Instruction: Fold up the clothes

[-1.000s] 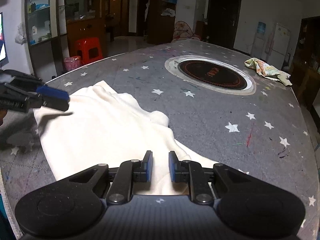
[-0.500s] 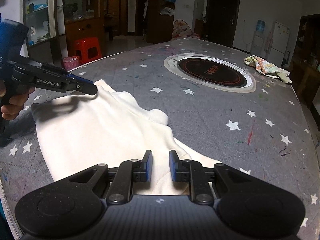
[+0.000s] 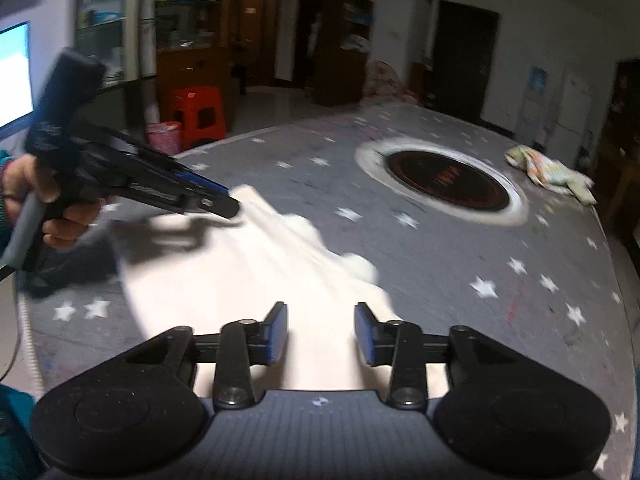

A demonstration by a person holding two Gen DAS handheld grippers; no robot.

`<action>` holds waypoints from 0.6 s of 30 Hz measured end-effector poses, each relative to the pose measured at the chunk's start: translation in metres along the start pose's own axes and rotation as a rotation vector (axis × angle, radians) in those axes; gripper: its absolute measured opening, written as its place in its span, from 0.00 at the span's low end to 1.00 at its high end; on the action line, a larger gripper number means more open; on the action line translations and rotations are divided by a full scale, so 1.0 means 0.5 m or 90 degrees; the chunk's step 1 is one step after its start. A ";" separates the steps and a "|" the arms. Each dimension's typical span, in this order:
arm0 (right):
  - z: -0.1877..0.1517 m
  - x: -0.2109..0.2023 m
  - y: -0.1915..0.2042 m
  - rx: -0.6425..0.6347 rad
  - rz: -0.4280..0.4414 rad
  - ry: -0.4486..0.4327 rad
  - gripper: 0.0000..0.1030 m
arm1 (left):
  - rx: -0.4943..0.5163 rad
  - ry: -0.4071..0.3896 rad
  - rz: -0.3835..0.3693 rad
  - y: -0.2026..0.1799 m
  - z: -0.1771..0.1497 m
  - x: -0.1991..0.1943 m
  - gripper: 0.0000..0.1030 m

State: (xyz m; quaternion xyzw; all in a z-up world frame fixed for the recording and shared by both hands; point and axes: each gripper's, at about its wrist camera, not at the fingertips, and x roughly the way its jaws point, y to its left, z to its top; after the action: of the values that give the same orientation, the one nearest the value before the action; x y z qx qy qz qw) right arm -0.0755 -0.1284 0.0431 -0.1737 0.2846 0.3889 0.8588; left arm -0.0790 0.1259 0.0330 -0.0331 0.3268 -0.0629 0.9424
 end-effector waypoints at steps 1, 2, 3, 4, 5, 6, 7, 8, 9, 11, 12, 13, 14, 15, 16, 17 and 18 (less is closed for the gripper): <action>0.004 -0.004 0.013 -0.010 0.012 -0.005 0.40 | -0.008 0.003 0.006 0.007 -0.003 -0.004 0.39; 0.008 -0.007 0.024 -0.019 0.023 -0.008 0.42 | -0.012 0.002 0.014 0.013 -0.006 -0.009 0.40; 0.012 -0.009 0.036 -0.027 0.034 -0.011 0.44 | -0.019 0.001 0.022 0.021 -0.009 -0.015 0.43; 0.016 -0.010 0.053 -0.039 0.049 -0.013 0.47 | -0.026 -0.001 0.029 0.028 -0.012 -0.022 0.45; 0.018 -0.009 0.068 -0.050 0.061 -0.013 0.48 | -0.033 -0.003 0.034 0.036 -0.015 -0.029 0.46; 0.021 -0.007 0.082 -0.062 0.073 -0.014 0.49 | -0.039 -0.006 0.039 0.043 -0.017 -0.035 0.49; 0.024 -0.003 0.096 -0.074 0.085 -0.013 0.49 | -0.047 -0.008 0.043 0.050 -0.019 -0.042 0.52; 0.026 0.002 0.110 -0.086 0.096 -0.012 0.50 | -0.055 -0.010 0.047 0.057 -0.022 -0.049 0.53; 0.028 0.008 0.121 -0.094 0.105 -0.009 0.51 | -0.062 -0.011 0.051 0.064 -0.024 -0.056 0.55; 0.030 0.022 0.141 -0.109 0.120 0.001 0.53 | -0.079 -0.006 0.040 0.074 -0.030 -0.067 0.56; 0.029 0.028 0.150 -0.117 0.126 0.007 0.53 | -0.083 -0.004 0.032 0.076 -0.034 -0.072 0.57; 0.026 0.032 0.156 -0.123 0.127 0.012 0.53 | -0.085 -0.001 0.024 0.075 -0.040 -0.078 0.58; 0.023 0.036 0.161 -0.129 0.127 0.017 0.53 | -0.084 0.000 0.018 0.073 -0.045 -0.083 0.58; 0.019 0.037 0.162 -0.128 0.128 0.020 0.53 | -0.081 0.004 0.012 0.068 -0.050 -0.085 0.59; 0.015 0.035 0.160 -0.121 0.127 0.022 0.53 | -0.077 0.007 0.006 0.063 -0.055 -0.087 0.60; 0.011 0.032 0.156 -0.114 0.122 0.024 0.53 | -0.075 0.010 0.001 0.059 -0.059 -0.088 0.60; 0.007 0.030 0.151 -0.108 0.117 0.026 0.53 | -0.072 0.012 -0.005 0.054 -0.064 -0.089 0.60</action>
State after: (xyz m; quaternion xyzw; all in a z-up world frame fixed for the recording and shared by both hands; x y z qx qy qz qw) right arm -0.1243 -0.0698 0.0307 -0.2269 0.2831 0.4848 0.7958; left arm -0.1309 0.1580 0.0321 -0.0867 0.3382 -0.0482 0.9358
